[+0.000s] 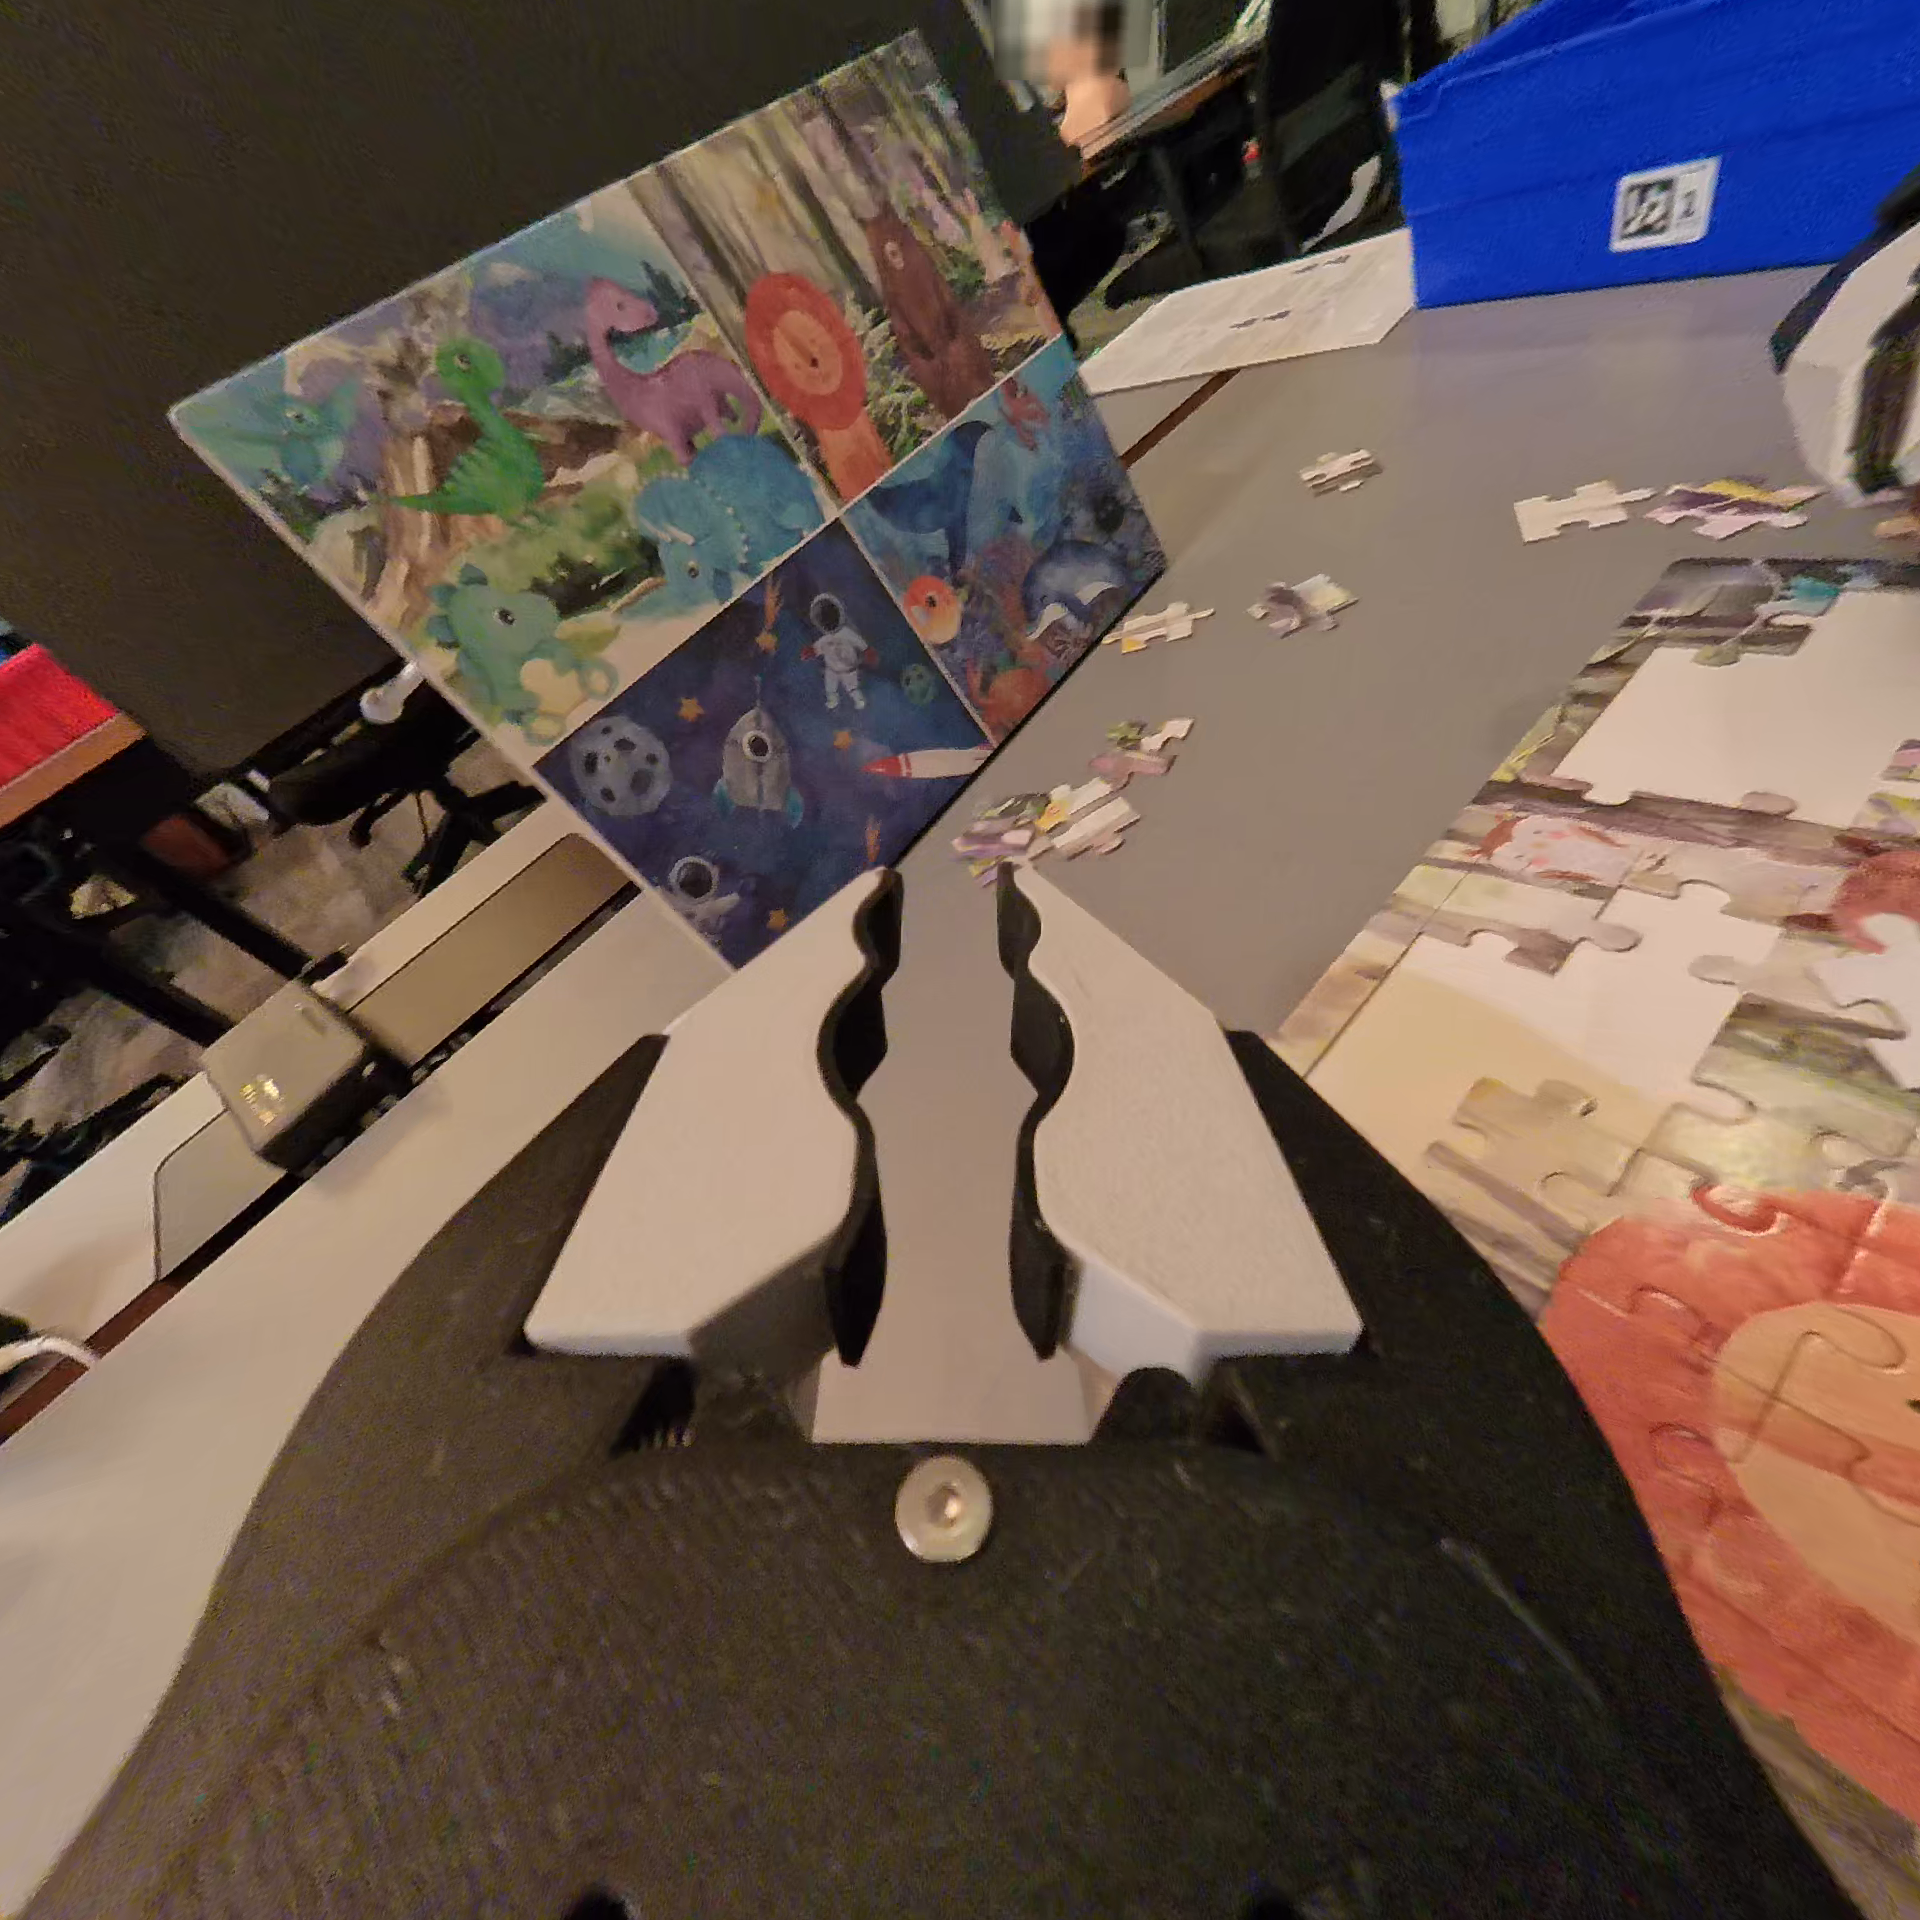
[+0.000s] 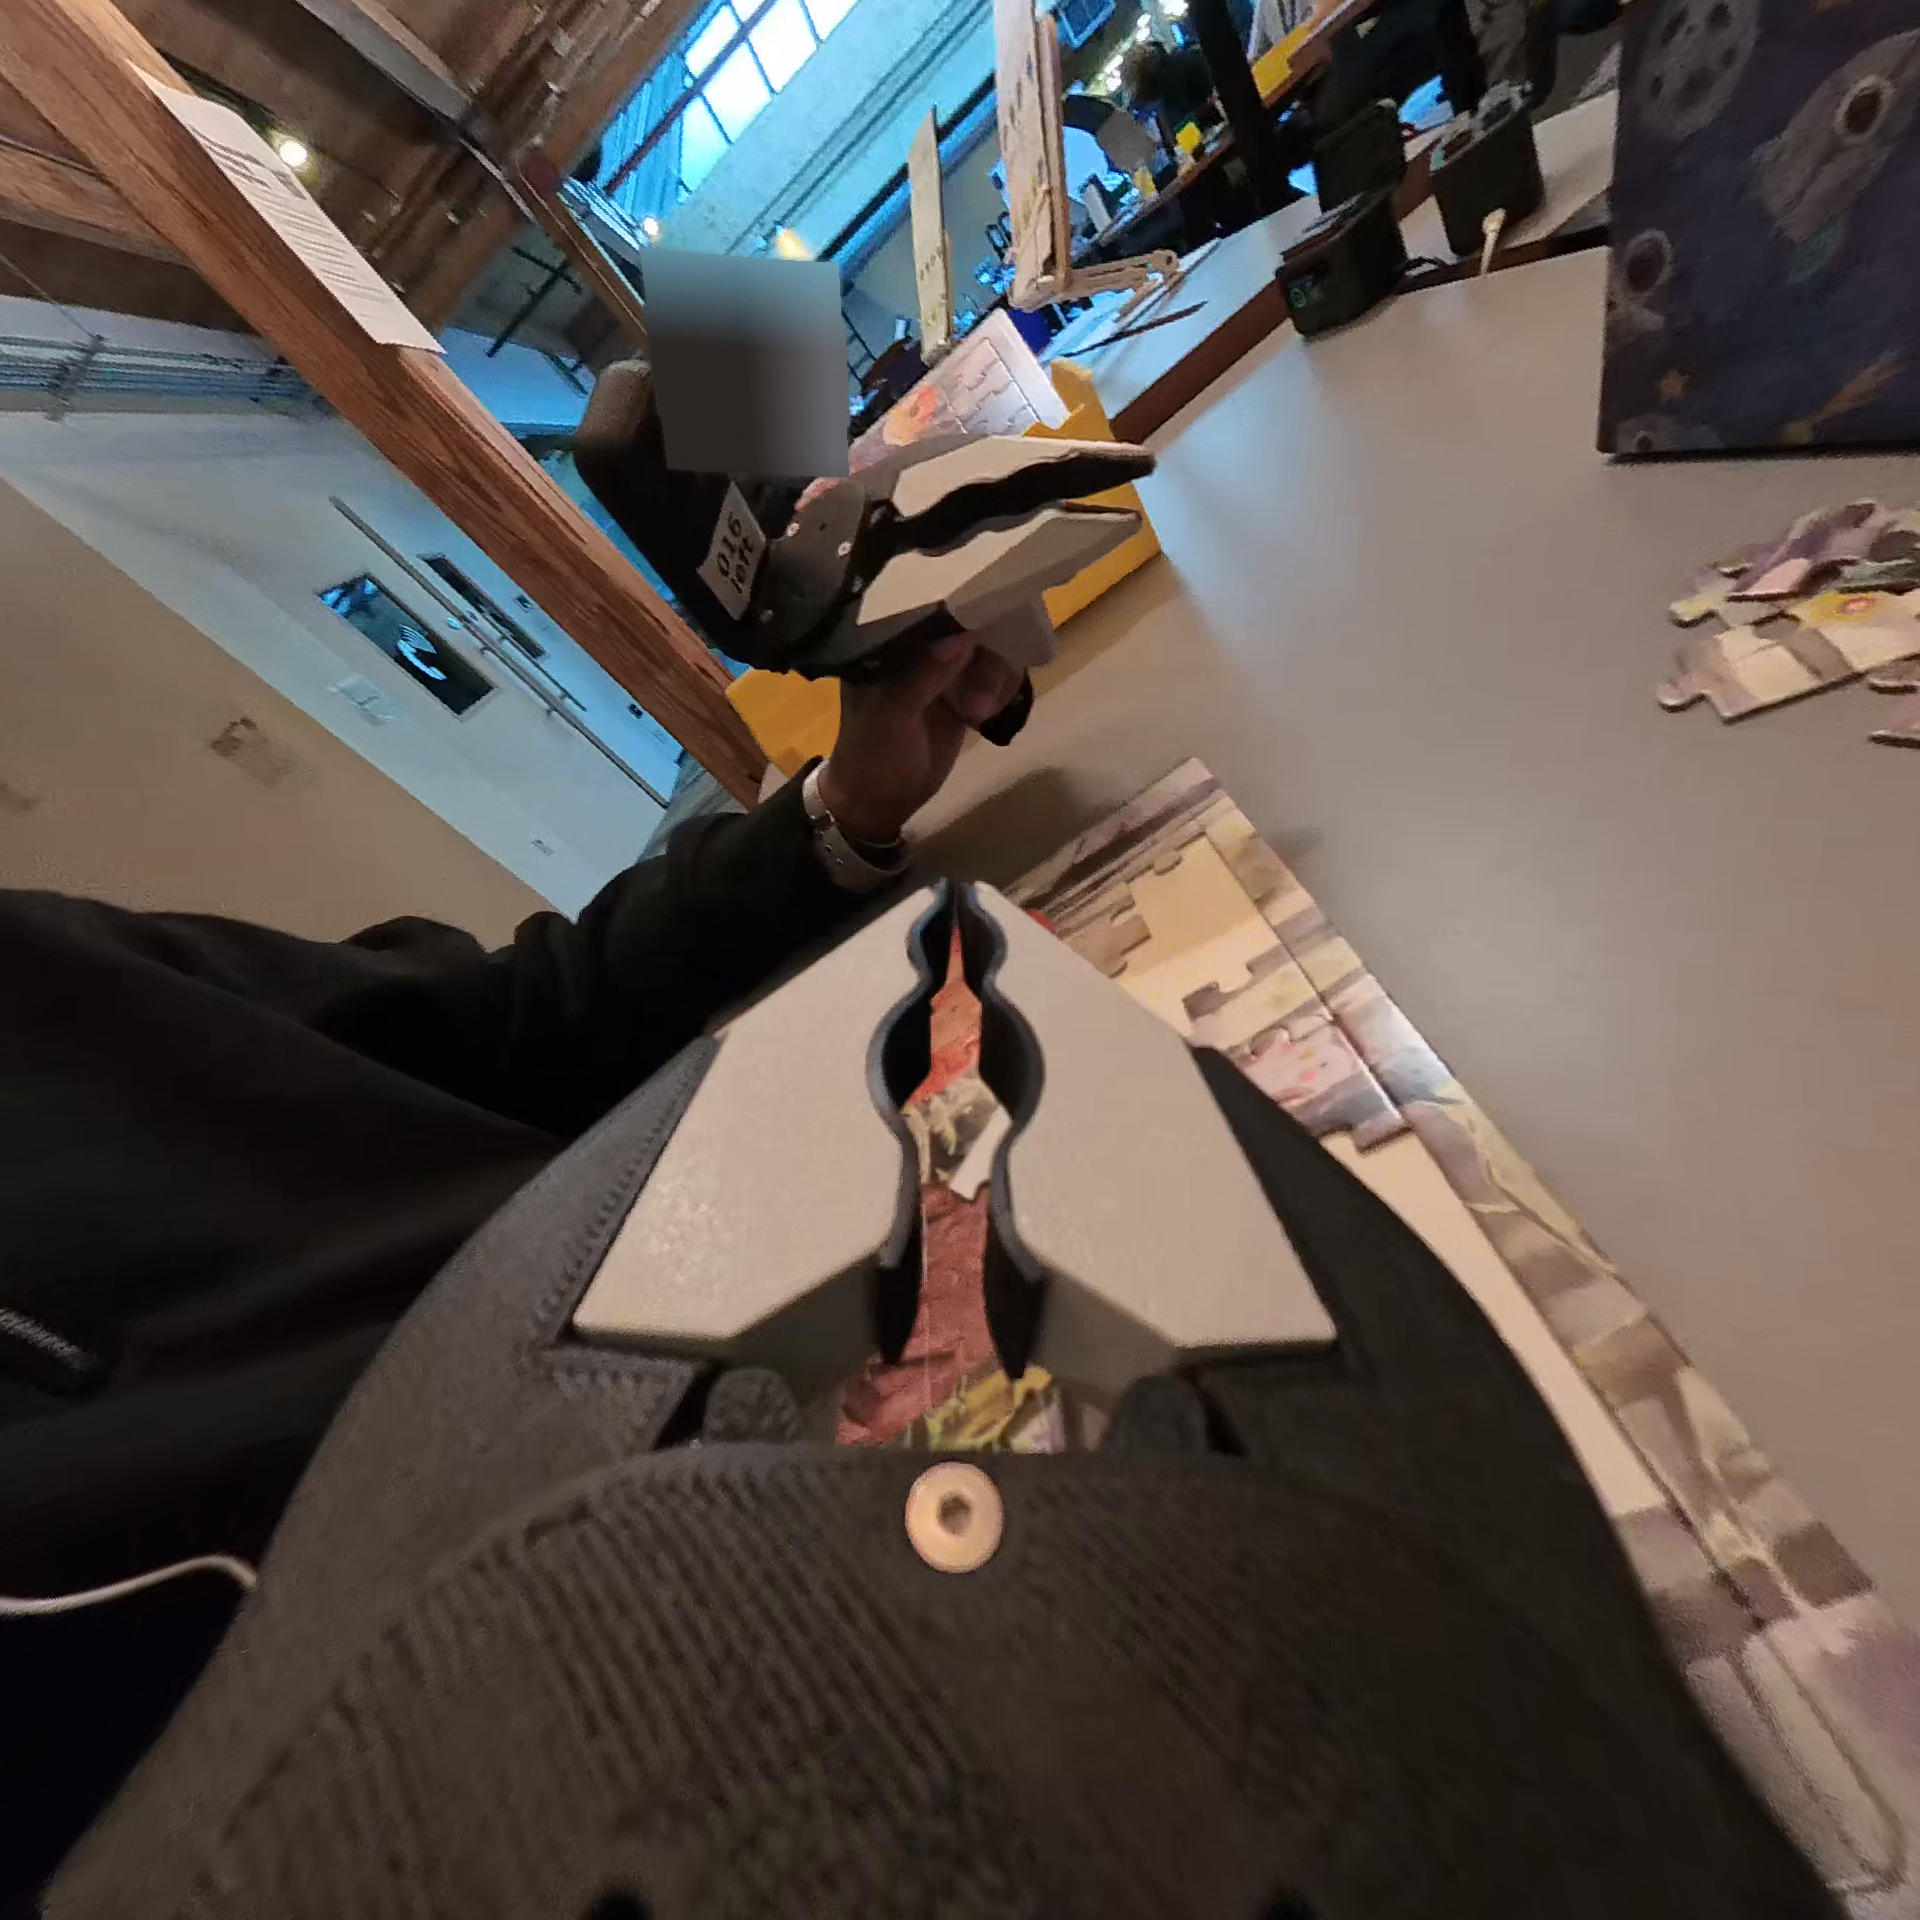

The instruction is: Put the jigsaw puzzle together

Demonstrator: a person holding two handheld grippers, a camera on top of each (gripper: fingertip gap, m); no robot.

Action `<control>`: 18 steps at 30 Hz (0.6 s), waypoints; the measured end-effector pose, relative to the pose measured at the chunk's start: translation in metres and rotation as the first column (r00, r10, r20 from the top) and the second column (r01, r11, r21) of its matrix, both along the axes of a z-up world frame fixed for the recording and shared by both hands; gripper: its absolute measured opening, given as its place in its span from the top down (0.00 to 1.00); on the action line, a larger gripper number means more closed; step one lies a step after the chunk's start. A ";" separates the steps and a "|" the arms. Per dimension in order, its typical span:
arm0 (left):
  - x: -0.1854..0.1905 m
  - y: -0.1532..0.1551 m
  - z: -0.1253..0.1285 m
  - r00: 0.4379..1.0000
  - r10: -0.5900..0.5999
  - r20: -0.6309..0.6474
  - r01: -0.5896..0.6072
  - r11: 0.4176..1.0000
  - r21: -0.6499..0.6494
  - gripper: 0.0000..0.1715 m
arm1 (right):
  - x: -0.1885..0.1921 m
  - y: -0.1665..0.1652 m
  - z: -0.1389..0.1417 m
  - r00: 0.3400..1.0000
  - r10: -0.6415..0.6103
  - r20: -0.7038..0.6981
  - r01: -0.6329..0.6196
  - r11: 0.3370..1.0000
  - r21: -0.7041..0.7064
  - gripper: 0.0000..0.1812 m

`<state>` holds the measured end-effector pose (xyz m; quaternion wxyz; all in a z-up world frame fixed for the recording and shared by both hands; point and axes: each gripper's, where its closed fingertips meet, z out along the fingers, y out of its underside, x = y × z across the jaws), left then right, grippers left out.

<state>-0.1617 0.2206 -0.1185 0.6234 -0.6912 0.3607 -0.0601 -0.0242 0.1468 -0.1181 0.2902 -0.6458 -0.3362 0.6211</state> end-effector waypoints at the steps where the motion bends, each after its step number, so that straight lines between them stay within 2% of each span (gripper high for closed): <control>1: -0.004 0.002 -0.002 1.000 0.011 0.001 -0.011 1.000 -0.006 0.90 | 0.000 0.001 -0.002 1.000 -0.006 0.008 0.006 1.000 0.003 1.00; 5: -0.016 0.004 -0.004 0.999 0.034 0.041 -0.033 0.999 -0.023 0.90 | -0.001 0.000 0.004 1.000 -0.001 -0.021 0.001 1.000 0.003 1.00; 10: -0.034 0.002 -0.002 0.995 0.085 0.048 -0.085 0.996 -0.008 0.91 | 0.008 0.012 0.005 0.997 -0.078 0.003 0.078 0.994 0.078 1.00; 14: -0.038 -0.002 0.004 0.991 0.082 0.109 -0.080 0.997 -0.014 0.91 | 0.019 0.018 0.018 0.993 -0.118 -0.027 0.120 0.987 0.111 1.00; 18: -0.037 -0.002 0.003 0.988 0.069 0.138 -0.065 0.997 -0.035 0.90 | 0.023 0.021 0.011 0.988 -0.144 0.050 0.131 0.972 0.193 1.00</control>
